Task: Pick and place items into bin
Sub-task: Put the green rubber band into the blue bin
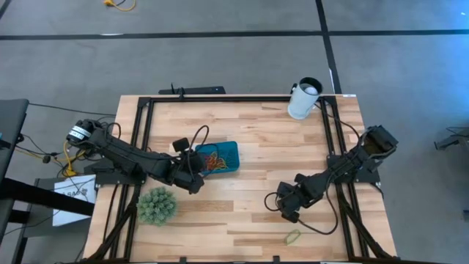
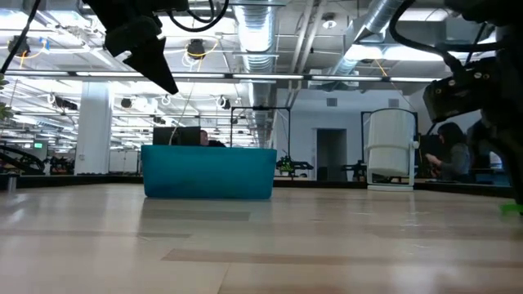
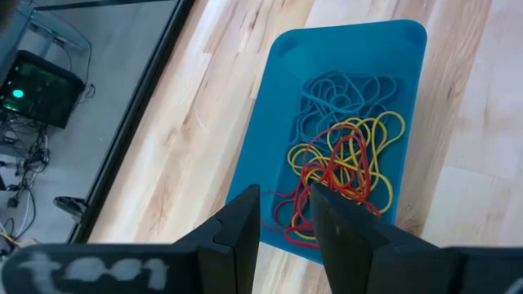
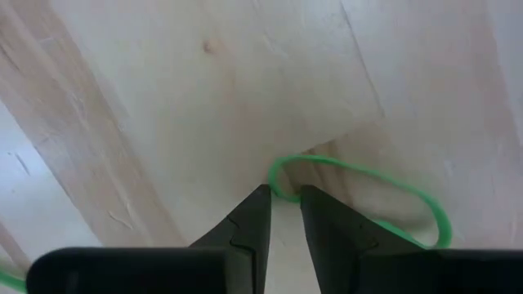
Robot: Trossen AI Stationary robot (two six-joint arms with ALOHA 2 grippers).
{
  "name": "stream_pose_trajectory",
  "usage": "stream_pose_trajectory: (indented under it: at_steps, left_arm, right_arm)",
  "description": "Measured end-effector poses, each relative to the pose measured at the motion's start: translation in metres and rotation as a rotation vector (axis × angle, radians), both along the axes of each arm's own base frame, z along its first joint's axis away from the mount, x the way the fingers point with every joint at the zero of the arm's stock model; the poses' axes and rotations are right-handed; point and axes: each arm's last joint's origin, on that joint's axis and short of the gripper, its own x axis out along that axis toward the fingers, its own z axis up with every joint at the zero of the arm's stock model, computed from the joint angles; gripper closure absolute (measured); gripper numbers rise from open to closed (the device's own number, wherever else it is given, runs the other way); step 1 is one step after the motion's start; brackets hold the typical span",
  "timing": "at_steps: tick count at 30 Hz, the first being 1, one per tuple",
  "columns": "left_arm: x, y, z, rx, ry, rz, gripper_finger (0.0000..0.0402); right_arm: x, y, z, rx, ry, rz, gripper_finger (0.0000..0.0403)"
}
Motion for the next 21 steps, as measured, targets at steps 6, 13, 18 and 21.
stream_pose_trajectory:
  at_steps: [6, 13, 18, 21]
  left_arm:
    - [0.000, 0.000, 0.000, 0.000, 0.000, 0.000, 0.0301]
    - [0.000, 0.000, 0.000, 0.000, 0.000, 0.000, 0.0301]
    - [0.000, 0.000, 0.000, 0.000, 0.000, 0.000, 0.0301]
    - [0.000, 0.000, 0.000, 0.000, 0.000, 0.000, 0.0301]
  right_arm:
    - [0.003, 0.001, 0.014, -0.016, -0.016, 0.024, 0.0334]
    - [0.004, 0.000, 0.015, -0.028, -0.005, 0.045, 0.0334]
    - [0.006, -0.003, 0.015, -0.071, -0.033, 0.030, 0.0334]
    - [0.009, -0.007, 0.015, -0.075, -0.038, 0.016, 0.0334]
